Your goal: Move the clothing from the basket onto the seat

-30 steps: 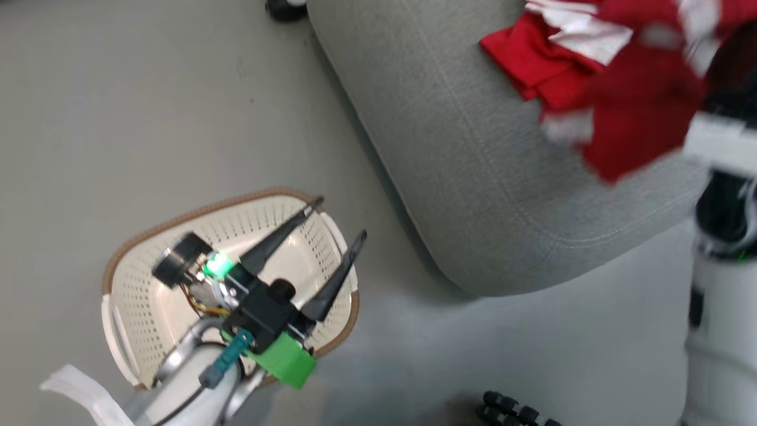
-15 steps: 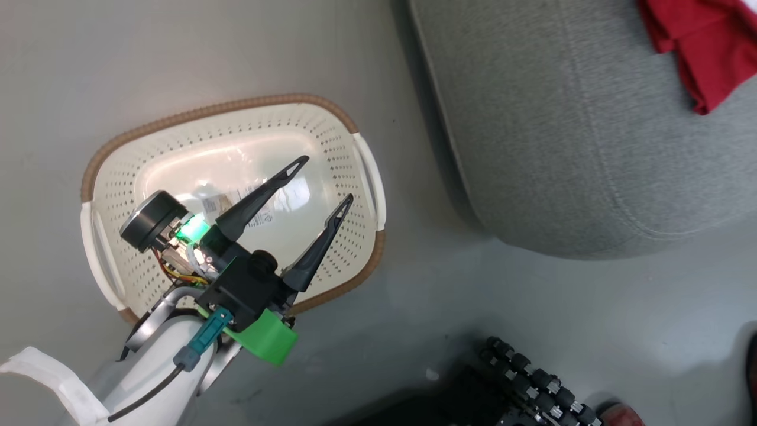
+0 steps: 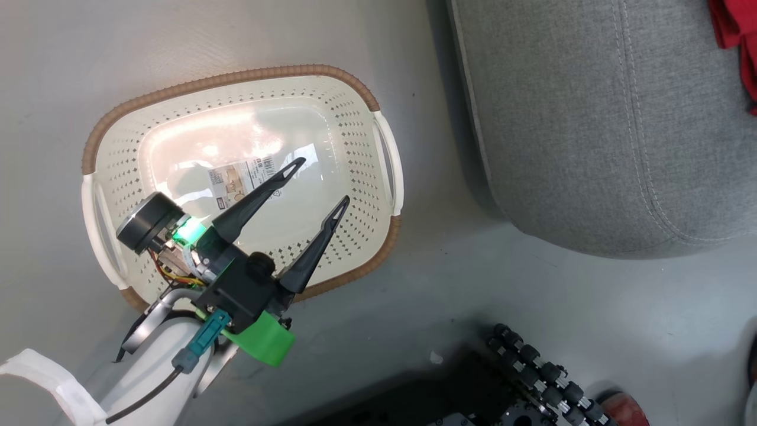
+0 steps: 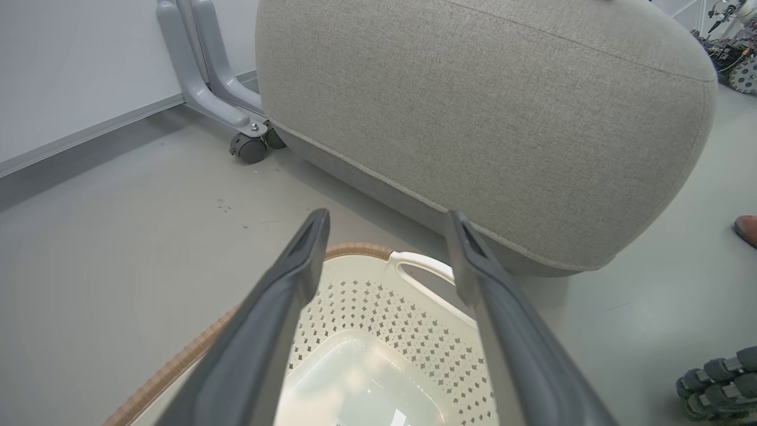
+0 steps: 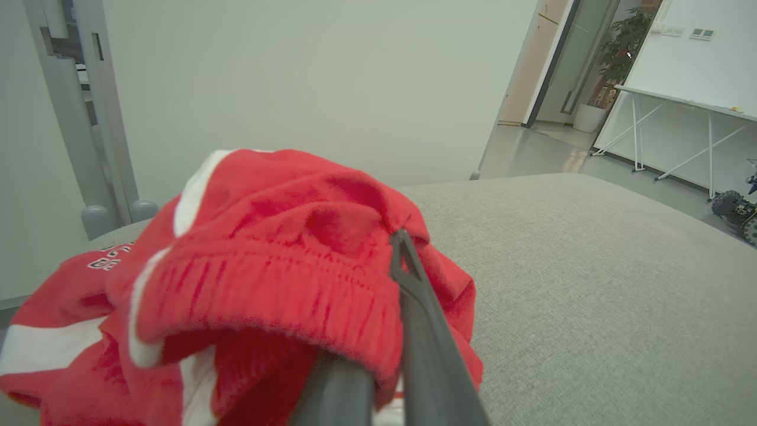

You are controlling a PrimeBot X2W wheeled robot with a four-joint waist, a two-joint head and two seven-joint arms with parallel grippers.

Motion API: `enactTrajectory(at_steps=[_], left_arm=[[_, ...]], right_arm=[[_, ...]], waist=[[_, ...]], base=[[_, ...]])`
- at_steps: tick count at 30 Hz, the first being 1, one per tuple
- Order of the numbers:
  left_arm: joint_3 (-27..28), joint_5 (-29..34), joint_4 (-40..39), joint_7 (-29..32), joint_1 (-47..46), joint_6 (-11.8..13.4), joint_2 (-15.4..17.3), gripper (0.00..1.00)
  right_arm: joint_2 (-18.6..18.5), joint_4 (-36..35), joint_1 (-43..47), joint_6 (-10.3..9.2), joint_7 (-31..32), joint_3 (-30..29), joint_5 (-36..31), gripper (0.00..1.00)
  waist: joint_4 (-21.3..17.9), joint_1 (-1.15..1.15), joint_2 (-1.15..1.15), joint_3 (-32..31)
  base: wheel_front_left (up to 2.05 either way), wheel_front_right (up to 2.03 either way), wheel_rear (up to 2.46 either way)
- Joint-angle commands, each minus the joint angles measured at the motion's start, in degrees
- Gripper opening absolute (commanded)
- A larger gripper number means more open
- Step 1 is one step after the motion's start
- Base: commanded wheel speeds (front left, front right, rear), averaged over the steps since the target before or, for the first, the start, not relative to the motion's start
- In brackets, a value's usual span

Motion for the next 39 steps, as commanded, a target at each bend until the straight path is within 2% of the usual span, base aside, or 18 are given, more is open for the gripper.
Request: enactTrajectory(at_steps=[1,2,3,7,11,15,19,22,27,31,39], left_arm=[[0.05,-0.01,-0.26,0.30,0.27,0.31,0.64,1.00],[0.06,-0.05,-0.30,0.34,0.26,0.37,0.77,1.00],[0.10,-0.11,-0.29,0.45,0.24,0.45,0.82,1.00],[0.37,-0.47,0.33,0.06,0.34,1.25,0.24,1.00],[0.99,-1.41,3.37,-0.57,1.17,3.72,-2.39,1.00],[3.11,-3.56,6.80,-1.10,2.23,8.10,-7.29,1.00],[5.10,-5.20,8.56,-1.31,3.55,9.88,-11.34,1.00],[8.00,-7.55,8.86,-1.15,6.69,10.20,-14.36,1.00],[14.11,-10.48,9.89,-1.12,11.96,8.05,-18.37,1.00],[18.51,-9.56,10.32,-1.13,15.27,7.11,-20.29,1.00],[26.13,-6.99,4.35,-1.13,24.68,6.91,-22.11,1.00]], right_arm=[[0.85,0.71,0.46,-0.01,-0.01,-1.02,0.02,0.14],[1.47,1.11,0.76,-0.02,-0.01,-1.99,-0.08,0.36],[2.02,1.26,0.94,-0.02,-0.01,-2.82,-0.27,1.00],[5.01,-0.56,2.39,-0.02,-0.01,-6.39,-1.67,1.00],[8.32,-2.50,8.42,-0.02,-0.01,-8.78,-3.44,1.00],[10.41,-2.24,16.92,-0.02,-0.01,-6.87,-4.55,1.00],[11.49,-3.47,24.59,-0.02,-0.01,-3.27,-2.72,1.00],[12.39,-4.31,29.39,-0.02,-0.01,0.89,-1.43,1.00],[12.80,-5.01,34.34,-0.02,-0.01,10.00,-0.36,1.00],[12.76,-6.82,37.23,-0.03,-0.01,17.84,0.13,1.00],[12.02,-15.02,44.08,-0.02,-0.01,24.86,-1.15,1.00]], waist=[[-0.26,-0.01,0.00,0.06],[-0.36,-0.01,0.00,0.06],[-0.43,-0.01,0.00,-0.02],[-0.36,-0.01,0.00,-1.56],[1.16,-0.01,0.00,-6.18],[4.06,-0.01,0.00,-12.12],[7.65,-0.01,0.00,-18.11],[10.37,-0.01,0.00,-22.83],[14.34,-0.01,0.00,-30.29],[16.93,-0.01,0.00,-36.10],[19.29,-0.01,0.00,-45.58]], base=[[0.00,0.00,0.00],[0.00,0.00,0.00],[0.00,0.00,0.00],[0.00,0.00,0.00],[0.00,0.00,0.00],[0.00,0.00,0.00],[0.00,0.00,0.00],[0.00,0.00,0.00],[0.00,0.00,0.00],[0.00,0.00,0.00],[0.00,0.00,0.00]])
